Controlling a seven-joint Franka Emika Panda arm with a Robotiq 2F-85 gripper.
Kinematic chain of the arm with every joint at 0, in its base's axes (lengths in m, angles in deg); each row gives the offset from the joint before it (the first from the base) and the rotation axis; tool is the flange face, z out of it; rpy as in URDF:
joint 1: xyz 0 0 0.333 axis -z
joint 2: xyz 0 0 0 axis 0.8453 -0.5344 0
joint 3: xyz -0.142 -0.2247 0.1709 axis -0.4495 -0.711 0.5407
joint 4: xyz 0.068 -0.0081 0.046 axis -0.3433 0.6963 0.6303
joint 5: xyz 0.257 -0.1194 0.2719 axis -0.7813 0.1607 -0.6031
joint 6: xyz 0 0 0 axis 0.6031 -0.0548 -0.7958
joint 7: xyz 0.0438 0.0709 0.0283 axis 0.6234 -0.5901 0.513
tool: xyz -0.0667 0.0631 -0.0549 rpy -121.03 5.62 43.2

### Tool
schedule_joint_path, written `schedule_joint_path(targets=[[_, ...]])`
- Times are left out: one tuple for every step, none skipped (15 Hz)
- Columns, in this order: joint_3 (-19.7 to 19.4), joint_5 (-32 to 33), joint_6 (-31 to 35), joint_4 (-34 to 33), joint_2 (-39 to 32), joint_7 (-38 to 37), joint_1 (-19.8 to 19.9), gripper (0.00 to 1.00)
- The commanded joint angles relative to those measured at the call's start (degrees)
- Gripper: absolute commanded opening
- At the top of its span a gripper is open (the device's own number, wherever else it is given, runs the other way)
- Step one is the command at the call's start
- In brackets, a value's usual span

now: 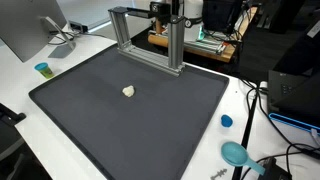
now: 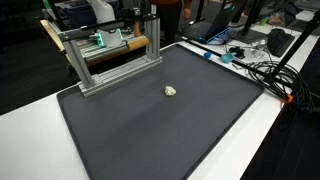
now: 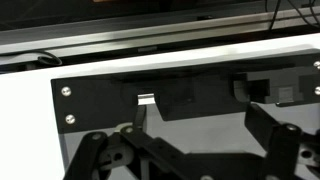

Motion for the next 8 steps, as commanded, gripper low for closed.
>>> schedule_joint_path(targets=[[0.5,-0.1,-0.1,-0.1,-0.1,0.2,0.6,1.0],[0.5,-0.1,-0.1,-0.1,-0.1,0.2,0.6,1.0],[0.9,-0.5,0.3,0.8,1.1,-1.0,0.5,1.0],[1.8,-1.6,1.1,2.8,3.8,-3.3,0.1,1.0],[2.6,-2.4,1.8,4.3,5.6,-4.7,-0.2,1.0],[3.5,-3.9,2.5,5.9,7.6,-6.4,-0.6,1.0],[4.6,-5.0,4.7,8.1,9.9,-8.2,-1.0,1.0],[5.7,-5.5,6.8,9.8,11.5,-9.8,-1.2,1.0]])
